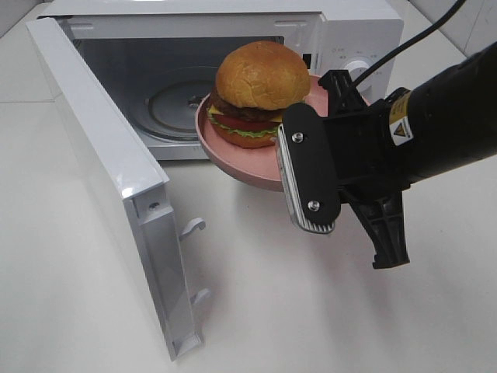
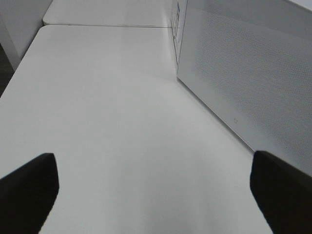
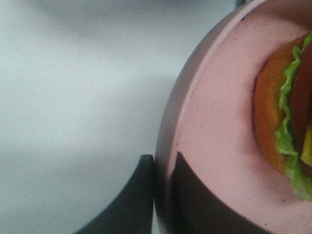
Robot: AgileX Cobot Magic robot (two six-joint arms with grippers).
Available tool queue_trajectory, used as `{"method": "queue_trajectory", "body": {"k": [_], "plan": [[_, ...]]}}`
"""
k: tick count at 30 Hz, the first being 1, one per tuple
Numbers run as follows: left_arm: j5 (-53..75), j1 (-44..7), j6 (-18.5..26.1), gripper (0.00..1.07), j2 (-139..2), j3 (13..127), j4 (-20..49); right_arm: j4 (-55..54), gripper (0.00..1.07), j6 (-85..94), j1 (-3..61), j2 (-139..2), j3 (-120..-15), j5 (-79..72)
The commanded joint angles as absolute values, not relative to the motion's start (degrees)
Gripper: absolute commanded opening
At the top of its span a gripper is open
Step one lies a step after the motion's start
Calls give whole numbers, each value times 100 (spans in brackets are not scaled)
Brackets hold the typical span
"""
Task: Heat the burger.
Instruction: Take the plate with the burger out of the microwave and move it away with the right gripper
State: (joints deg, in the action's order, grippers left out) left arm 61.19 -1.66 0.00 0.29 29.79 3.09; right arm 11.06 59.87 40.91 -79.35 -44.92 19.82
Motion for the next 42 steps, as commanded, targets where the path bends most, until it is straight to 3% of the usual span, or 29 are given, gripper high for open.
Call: {"method": "queue_trajectory", "body": {"k": [1, 19, 40, 42], "plan": [[6136, -149, 0, 100, 57, 2956, 315, 1358, 1, 5827, 4206, -7620, -4440, 1828], [6136, -149, 0, 100, 57, 2956, 315, 2206, 2, 4905, 4206, -6383, -3650, 2389], [6136, -149, 0, 100, 57, 2956, 315, 3604, 2, 1845, 4177, -5655, -2842, 3524], [6136, -149, 0, 100, 57, 2956, 315, 3879, 2, 1129, 3827, -5655, -2670, 3529]]}}
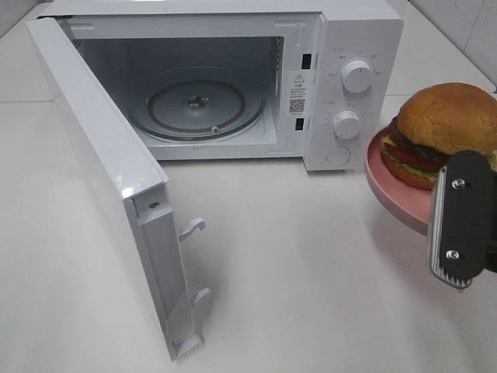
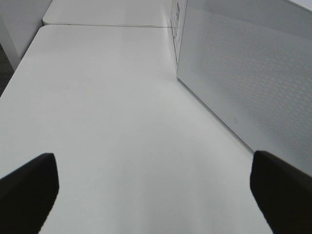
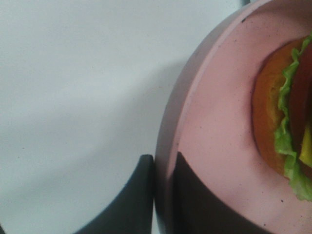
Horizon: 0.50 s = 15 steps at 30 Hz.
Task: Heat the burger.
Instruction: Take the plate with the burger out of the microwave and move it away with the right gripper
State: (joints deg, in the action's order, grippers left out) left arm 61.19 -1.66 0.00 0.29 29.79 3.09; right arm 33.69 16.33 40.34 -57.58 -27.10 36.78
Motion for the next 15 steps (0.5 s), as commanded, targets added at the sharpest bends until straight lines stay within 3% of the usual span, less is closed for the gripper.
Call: {"method": "queue_trajectory", "body": {"k": [1, 15], "plan": [[6136, -149, 0, 100, 57, 2956, 315, 3879, 2, 1129, 3827, -5655, -2670, 3529], [6136, -149, 0, 100, 57, 2956, 315, 5649, 3, -1805, 2636, -6102, -2636, 3867]]}}
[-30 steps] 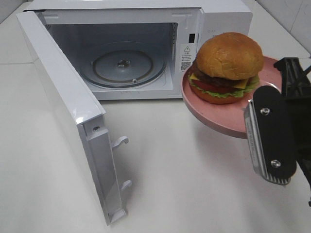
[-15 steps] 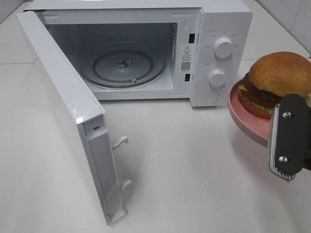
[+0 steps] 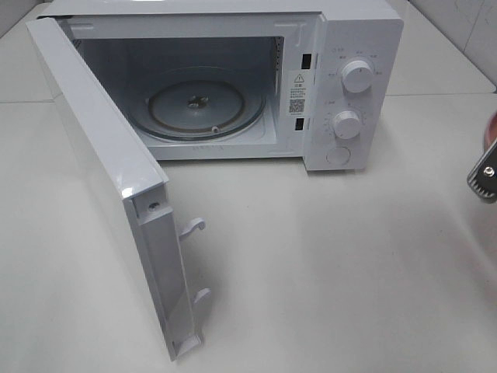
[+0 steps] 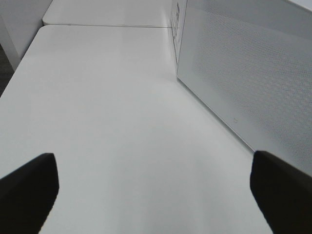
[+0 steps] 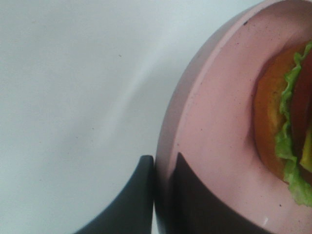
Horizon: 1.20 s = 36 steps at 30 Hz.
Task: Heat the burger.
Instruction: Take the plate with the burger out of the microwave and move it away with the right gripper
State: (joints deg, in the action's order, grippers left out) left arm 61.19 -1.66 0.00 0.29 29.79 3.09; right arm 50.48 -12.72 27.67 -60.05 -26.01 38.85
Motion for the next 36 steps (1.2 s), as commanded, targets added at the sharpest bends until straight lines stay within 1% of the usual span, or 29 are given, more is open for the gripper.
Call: {"method": "queue_trajectory", "body": {"k": [1, 5, 7, 11, 12, 13, 15, 16, 17, 18, 20, 25, 35, 36], "plan": [[6136, -149, 0, 100, 57, 2956, 315, 5724, 3, -2011, 2584, -6171, -2636, 3879], [6136, -149, 0, 100, 57, 2956, 315, 5930, 3, -2681, 2401, -6440, -2636, 3953], [6136, -149, 0, 100, 57, 2956, 315, 6194, 3, -3277, 2114, -6841, -2641, 3976], [6136, -149, 0, 100, 57, 2956, 315, 6406, 3, -3592, 1879, -7087, -2641, 3936], [6136, -149, 0, 100, 57, 2956, 315, 6532, 3, -3867, 1684, -7259, -2641, 3856], [6136, -149, 0, 100, 57, 2956, 315, 6532, 3, -3867, 1684, -7259, -2641, 3856], [6136, -149, 0, 100, 57, 2956, 315, 6732, 3, -4280, 1387, -7489, -2641, 3690], [6136, -149, 0, 100, 57, 2956, 315, 6732, 3, -4280, 1387, -7489, -2641, 3690], [6136, -149, 0, 100, 57, 2956, 315, 6881, 3, -4498, 1232, -7615, -2641, 3650], [6136, -149, 0, 100, 57, 2956, 315, 6881, 3, -4498, 1232, -7615, -2641, 3650], [6136, -149, 0, 100, 57, 2956, 315, 7145, 3, -4962, 1037, -7804, -2641, 3638], [6136, -149, 0, 100, 57, 2956, 315, 7529, 4, -5604, 922, -8119, -2641, 3495], [6136, -149, 0, 100, 57, 2956, 315, 7666, 6, -6199, 922, -8984, -2647, 3237], [6136, -149, 0, 100, 57, 2956, 315, 7735, 7, -6463, 922, -9156, -2670, 3146]]}}
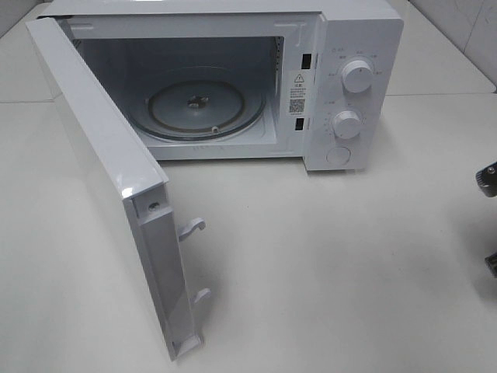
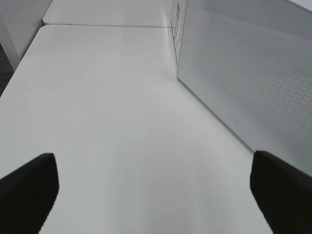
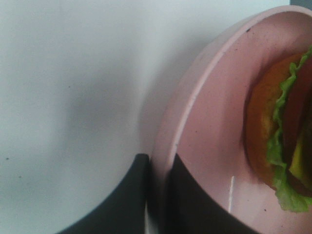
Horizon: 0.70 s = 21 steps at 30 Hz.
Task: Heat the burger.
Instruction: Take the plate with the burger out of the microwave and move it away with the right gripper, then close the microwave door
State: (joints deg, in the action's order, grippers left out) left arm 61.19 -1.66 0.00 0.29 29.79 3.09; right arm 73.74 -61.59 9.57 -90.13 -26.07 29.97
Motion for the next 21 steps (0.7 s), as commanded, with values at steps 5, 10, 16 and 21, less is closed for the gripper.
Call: {"method": "queue_trajectory", "body": {"k": [5, 10, 16, 21], "plan": [[6136, -149, 0, 100, 57, 2956, 315, 7798, 9, -6841, 922, -9471, -2727, 3100], [6136, -149, 0, 100, 57, 2956, 315, 7746, 14, -6870, 922, -9568, -2733, 3094], [6136, -149, 0, 100, 57, 2956, 315, 7569, 31, -6790, 922, -9568, -2733, 3042], [6136, -149, 0, 100, 57, 2956, 315, 7420, 53, -6675, 922, -9568, -2733, 2893]]}}
